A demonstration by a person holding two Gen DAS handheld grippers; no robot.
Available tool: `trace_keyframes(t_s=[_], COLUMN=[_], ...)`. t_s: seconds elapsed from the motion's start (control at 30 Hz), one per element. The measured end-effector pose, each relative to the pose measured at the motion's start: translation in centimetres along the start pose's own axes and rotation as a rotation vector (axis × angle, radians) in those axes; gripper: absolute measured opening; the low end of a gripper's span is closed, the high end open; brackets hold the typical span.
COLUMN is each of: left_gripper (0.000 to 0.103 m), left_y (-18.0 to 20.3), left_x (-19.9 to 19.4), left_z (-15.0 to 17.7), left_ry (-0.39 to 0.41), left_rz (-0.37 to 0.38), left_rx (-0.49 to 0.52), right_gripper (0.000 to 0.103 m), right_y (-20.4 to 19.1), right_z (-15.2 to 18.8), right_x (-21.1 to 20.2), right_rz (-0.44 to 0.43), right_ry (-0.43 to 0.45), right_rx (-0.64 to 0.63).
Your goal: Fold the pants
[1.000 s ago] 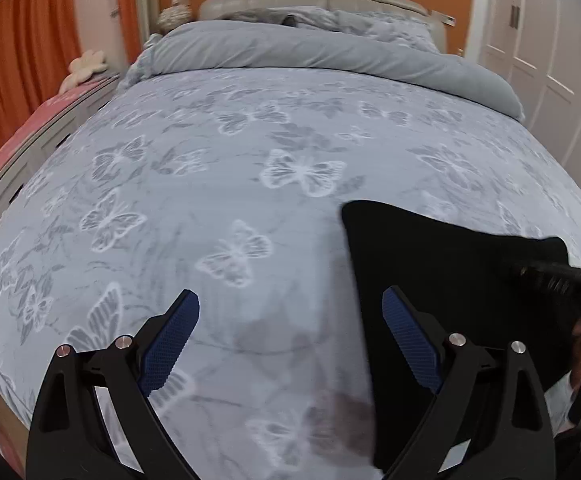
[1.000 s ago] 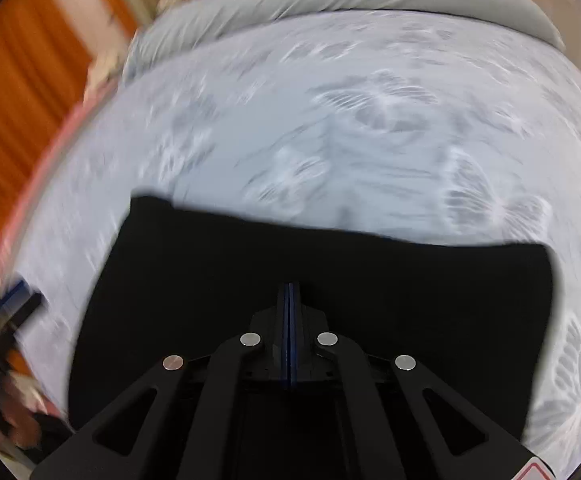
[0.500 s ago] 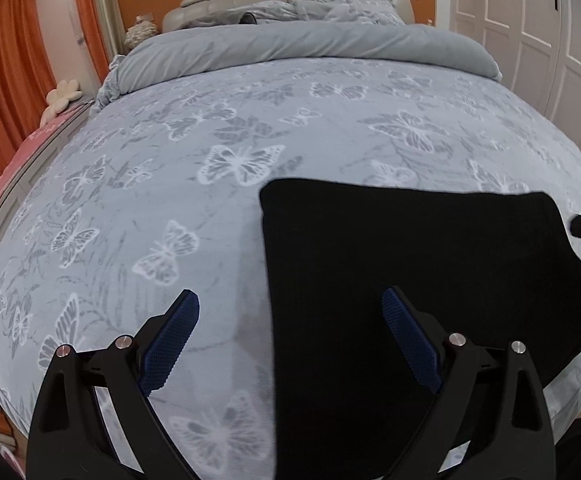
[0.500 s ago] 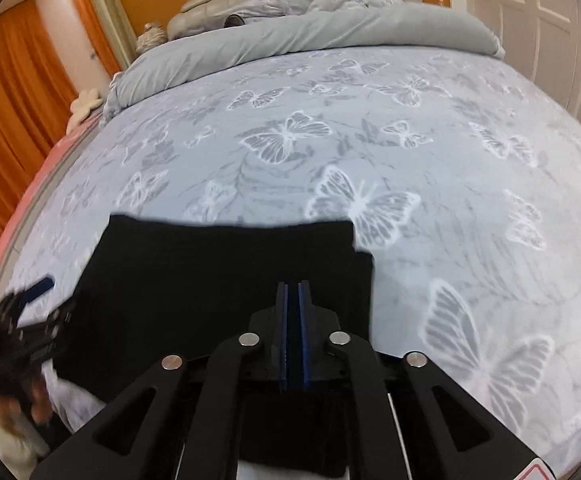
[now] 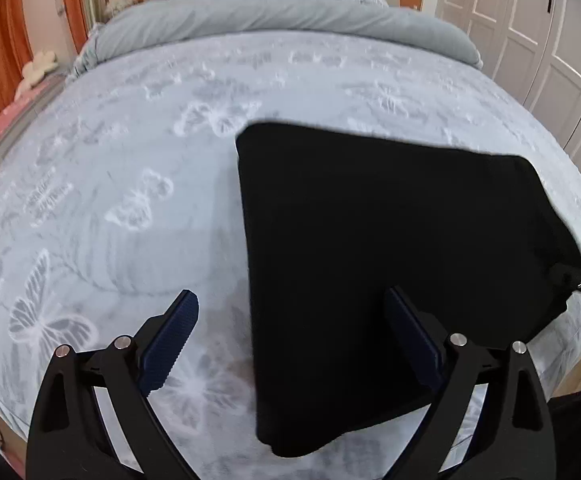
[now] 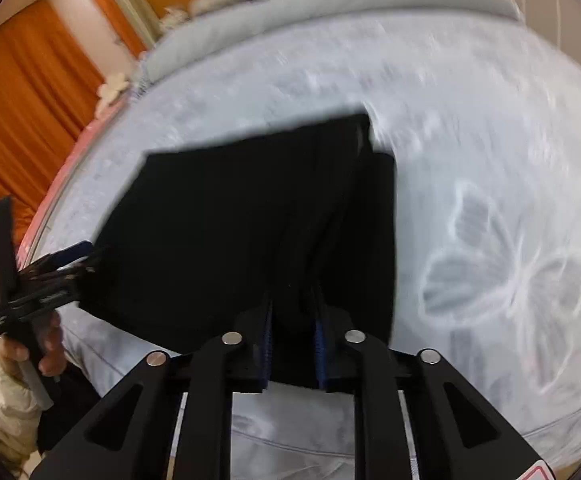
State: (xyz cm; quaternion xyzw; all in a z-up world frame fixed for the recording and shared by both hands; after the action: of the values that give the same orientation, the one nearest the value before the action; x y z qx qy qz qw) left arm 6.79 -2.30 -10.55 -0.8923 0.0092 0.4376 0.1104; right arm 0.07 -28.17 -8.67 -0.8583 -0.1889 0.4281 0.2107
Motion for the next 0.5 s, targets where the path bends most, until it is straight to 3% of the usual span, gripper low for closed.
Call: trace_keyframes(t_s=[0.07, 0.13, 0.17, 0.2, 0.23, 0.3, 0.37, 0.43, 0.5], left_gripper=[0.092, 0.095, 0.095, 0.096, 0.097, 0.096, 0.095, 0.095, 0.095], left_y=[-0.3, -0.3, -0.2, 0.1, 0.5, 0.8, 0.7, 0.5, 0.6], left_x=[-0.7, -0.6, -0.3, 0.1, 0.6, 0.5, -0.3, -1.0, -1.4], left_z=[-0.5, -0.5, -0.3, 0.0, 0.4, 0.6, 0.3, -0.3, -0.6], left_ry=[0.029, 0.03, 0.025, 0.016, -0.002, -0.003, 0.023, 0.046, 0.056], left_rz=[-0.003, 0.001, 0.0, 0.0, 0.003, 0.001, -0.001, 0.007, 0.013], left_rx=[-0.018, -0.02, -0.013, 0.002, 0.024, 0.037, 0.037, 0.018, 0.014], right_gripper=[0.014, 0.014, 0.015, 0.02, 0.023, 0.024, 0.024, 0.023, 0.014], right_y=[-1.5, -0.7, 1.1, 3.0, 3.8, 2.8, 1.6, 0.2, -0.6], right_z=[-1.3, -0.9, 0.1, 1.6, 2.4, 1.1, -1.4, -3.7, -5.5], right_x=[-2.4, -3.0, -1.9, 0.2, 1.3, -0.4, -3.8, -4.8, -3.5], right_rz=[-0.031, 0.025, 0.092, 0.132, 0.14, 0.109, 0.106, 0.113, 0.108], right_ry=[0.082, 0.077, 0.027, -0.079, -0.124, -0.047, 0.125, 0.176, 0.156], right_rx=[-0.019, -0.014, 0.015, 0.058, 0.073, 0.077, 0.064, 0.01, -0.029])
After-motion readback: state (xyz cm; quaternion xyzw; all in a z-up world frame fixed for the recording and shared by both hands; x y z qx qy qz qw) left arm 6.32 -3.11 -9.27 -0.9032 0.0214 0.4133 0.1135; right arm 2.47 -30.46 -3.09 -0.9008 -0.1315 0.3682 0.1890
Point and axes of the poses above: each gripper's, at about its wrist camera, not at the fingertips, and x roughly the way its jaws point, y to its right, z to its underside, the point moved 6 cm from there along x, roughly the way its jaws point, and after that the axes turned 14 degrees about -z, right-handed, at the moved point
